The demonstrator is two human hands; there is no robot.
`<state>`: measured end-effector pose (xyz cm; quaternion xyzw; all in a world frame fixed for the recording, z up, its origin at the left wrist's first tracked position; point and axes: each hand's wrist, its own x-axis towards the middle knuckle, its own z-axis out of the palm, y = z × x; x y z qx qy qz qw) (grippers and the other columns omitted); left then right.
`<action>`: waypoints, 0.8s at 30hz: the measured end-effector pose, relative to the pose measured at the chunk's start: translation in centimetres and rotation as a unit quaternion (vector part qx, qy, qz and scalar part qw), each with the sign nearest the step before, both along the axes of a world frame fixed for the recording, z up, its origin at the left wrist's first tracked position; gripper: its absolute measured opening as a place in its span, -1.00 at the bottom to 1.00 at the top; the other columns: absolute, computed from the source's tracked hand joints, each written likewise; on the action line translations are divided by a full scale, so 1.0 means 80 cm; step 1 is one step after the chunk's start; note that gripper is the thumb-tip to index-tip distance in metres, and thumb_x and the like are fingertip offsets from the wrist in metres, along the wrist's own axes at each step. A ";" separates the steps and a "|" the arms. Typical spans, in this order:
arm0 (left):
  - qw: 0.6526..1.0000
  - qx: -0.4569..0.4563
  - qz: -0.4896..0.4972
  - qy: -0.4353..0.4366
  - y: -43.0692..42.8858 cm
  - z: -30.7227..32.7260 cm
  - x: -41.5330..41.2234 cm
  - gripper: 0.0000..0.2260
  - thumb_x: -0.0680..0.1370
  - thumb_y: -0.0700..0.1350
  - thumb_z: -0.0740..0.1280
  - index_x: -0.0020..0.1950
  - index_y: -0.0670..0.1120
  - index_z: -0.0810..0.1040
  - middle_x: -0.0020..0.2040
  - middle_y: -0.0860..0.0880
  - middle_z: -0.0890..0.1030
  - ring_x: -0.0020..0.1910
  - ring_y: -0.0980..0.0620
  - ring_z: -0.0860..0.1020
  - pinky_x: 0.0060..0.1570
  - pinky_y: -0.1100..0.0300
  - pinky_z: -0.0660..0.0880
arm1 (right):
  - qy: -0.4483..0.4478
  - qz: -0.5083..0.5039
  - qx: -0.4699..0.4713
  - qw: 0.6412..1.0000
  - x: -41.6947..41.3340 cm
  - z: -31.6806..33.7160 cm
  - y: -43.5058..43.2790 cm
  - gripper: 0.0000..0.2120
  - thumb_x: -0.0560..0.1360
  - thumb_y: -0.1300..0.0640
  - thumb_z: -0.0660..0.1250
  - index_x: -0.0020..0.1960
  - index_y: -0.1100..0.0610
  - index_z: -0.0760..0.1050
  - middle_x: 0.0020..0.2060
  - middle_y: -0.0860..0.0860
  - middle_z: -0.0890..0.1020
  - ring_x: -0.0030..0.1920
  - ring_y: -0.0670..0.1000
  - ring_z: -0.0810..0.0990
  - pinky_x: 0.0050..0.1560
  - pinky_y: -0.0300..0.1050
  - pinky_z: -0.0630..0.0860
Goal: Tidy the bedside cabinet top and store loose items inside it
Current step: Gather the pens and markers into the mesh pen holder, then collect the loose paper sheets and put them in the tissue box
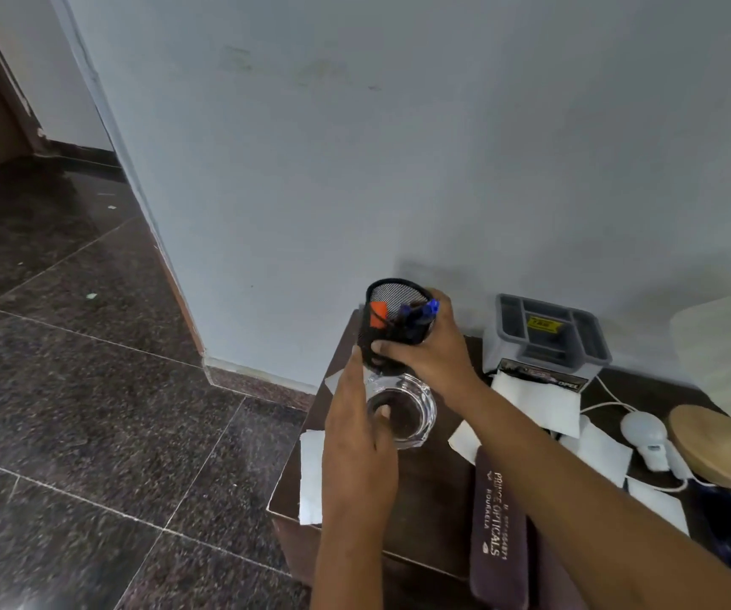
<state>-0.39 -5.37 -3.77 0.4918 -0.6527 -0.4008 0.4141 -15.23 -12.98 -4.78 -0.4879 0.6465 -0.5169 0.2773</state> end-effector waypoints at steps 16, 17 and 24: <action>1.000 0.018 0.003 -0.021 -0.004 -0.019 -0.014 -0.40 0.59 -0.26 0.15 0.49 0.24 0.05 0.50 0.19 0.19 0.47 0.21 0.17 0.33 0.27 0.26 | -0.008 -0.063 -0.003 0.998 -0.014 -0.035 -0.081 -0.16 0.20 0.24 0.60 0.35 0.11 0.22 0.13 0.03 0.53 0.09 -0.01 0.53 0.09 -0.22 0.47; 1.000 0.017 0.003 -0.024 -0.004 -0.020 -0.015 -0.40 0.59 -0.26 0.15 0.49 0.24 0.06 0.50 0.19 0.20 0.47 0.20 0.18 0.33 0.27 0.26 | -0.009 -0.060 -0.001 0.998 -0.015 -0.036 -0.082 -0.15 0.20 0.23 0.60 0.36 0.11 0.21 0.16 0.05 0.53 0.11 0.00 0.53 0.10 -0.21 0.47; 0.998 0.032 0.005 -0.044 -0.004 -0.028 -0.013 -0.43 0.60 -0.24 0.15 0.49 0.22 0.09 0.50 0.19 0.20 0.47 0.19 0.18 0.26 0.33 0.23 | 0.023 -0.045 0.016 0.999 -0.022 -0.043 -0.072 -0.17 0.22 0.23 0.58 0.37 0.11 0.23 0.22 0.07 0.52 0.19 0.03 0.52 0.21 -0.12 0.47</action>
